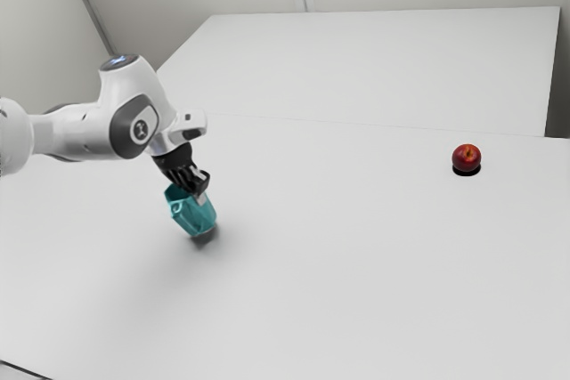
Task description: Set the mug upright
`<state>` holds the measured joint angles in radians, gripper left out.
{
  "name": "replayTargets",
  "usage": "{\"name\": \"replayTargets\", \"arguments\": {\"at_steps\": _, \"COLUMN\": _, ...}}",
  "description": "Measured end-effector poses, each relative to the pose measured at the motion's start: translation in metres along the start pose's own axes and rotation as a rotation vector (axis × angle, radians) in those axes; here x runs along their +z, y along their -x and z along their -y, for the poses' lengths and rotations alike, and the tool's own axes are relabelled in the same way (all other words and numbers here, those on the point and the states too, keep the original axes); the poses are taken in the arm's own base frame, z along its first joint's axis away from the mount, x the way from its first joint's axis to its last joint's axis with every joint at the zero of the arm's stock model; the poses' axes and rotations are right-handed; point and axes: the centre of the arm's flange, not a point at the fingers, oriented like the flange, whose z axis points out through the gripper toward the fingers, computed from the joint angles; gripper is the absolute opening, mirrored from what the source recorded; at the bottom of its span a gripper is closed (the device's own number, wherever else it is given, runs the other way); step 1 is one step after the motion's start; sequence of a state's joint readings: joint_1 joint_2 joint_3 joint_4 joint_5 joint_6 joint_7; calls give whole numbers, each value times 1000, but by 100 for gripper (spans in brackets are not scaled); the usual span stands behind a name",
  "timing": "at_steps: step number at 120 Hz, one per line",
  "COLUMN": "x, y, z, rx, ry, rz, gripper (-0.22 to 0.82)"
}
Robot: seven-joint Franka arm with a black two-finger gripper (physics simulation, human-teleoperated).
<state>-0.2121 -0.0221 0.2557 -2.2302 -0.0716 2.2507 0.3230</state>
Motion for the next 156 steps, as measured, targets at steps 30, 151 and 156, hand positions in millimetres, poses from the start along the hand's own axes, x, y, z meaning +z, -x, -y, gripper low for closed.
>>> {"name": "replayTargets", "arguments": {"at_steps": 30, "x": 13, "y": -11, "z": -24, "rx": -36, "ry": 3, "rz": 44, "gripper": -18}}
{"name": "replayTargets", "arguments": {"at_steps": 151, "x": 22, "y": -25, "z": -50, "rx": -117, "ry": 0, "rz": 66, "gripper": 12}}
{"name": "replayTargets", "arguments": {"at_steps": 156, "x": 18, "y": -24, "z": -49, "rx": -121, "ry": 2, "rz": 60, "gripper": 17}}
